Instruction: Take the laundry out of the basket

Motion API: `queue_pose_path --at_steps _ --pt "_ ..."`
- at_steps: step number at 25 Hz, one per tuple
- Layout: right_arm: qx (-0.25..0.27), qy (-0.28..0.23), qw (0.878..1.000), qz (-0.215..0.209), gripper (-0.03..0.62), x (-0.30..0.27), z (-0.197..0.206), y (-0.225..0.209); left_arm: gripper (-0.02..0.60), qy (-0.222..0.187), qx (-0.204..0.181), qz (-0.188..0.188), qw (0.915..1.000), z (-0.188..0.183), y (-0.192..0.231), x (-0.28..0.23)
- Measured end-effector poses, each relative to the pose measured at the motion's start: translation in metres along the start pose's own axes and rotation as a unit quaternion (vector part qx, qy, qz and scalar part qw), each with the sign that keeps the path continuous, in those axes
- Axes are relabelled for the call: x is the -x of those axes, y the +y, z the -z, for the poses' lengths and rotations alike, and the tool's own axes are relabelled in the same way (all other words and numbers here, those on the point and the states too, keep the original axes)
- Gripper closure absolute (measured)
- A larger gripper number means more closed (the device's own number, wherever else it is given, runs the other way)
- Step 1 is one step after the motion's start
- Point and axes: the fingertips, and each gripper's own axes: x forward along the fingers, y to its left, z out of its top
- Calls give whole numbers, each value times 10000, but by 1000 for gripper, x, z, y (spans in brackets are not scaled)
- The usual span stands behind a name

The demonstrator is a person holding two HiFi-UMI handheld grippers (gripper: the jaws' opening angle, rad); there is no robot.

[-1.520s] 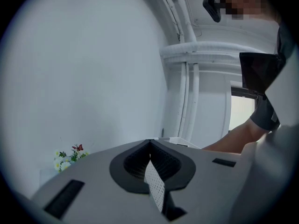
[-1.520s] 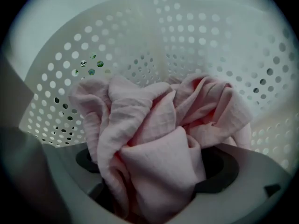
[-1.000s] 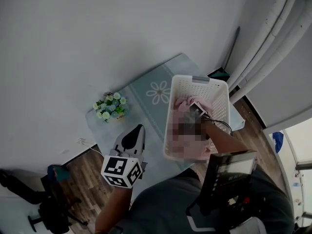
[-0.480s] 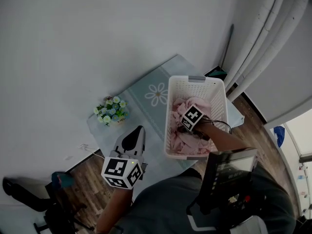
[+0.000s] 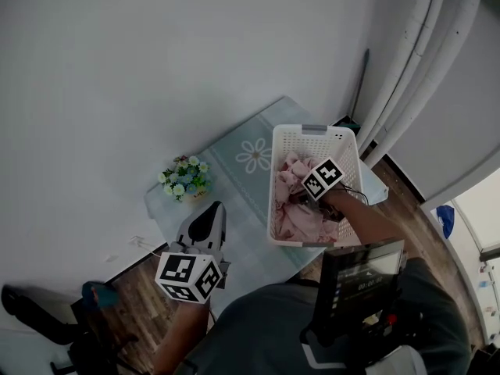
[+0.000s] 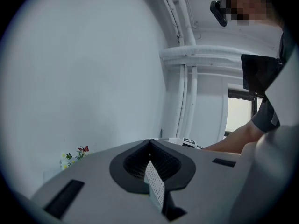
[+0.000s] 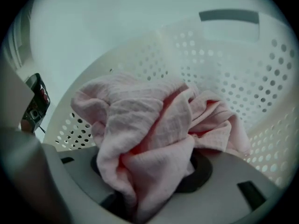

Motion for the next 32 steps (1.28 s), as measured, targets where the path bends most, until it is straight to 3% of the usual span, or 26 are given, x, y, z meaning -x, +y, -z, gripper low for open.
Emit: queue_pose_path --at_steps 5,11,22,27,32 --pt "17 -906 9959 53 319 49 -30 14 572 -147 104 20 9998 -5 0 13" --pt "80 -2143 9767 98 319 118 -57 42 572 -248 98 261 9993 -10 -14 14" --pt "448 -3865 9211 116 319 256 -77 109 572 -454 -2 806 9957 -24 -48 14" --pt "556 -4466 8915 510 319 341 -57 124 572 -624 -124 1249 9901 -47 -95 7" --pt "556 -4843 8687 881 319 357 -60 138 572 -743 -209 1626 9837 -48 -88 -9"
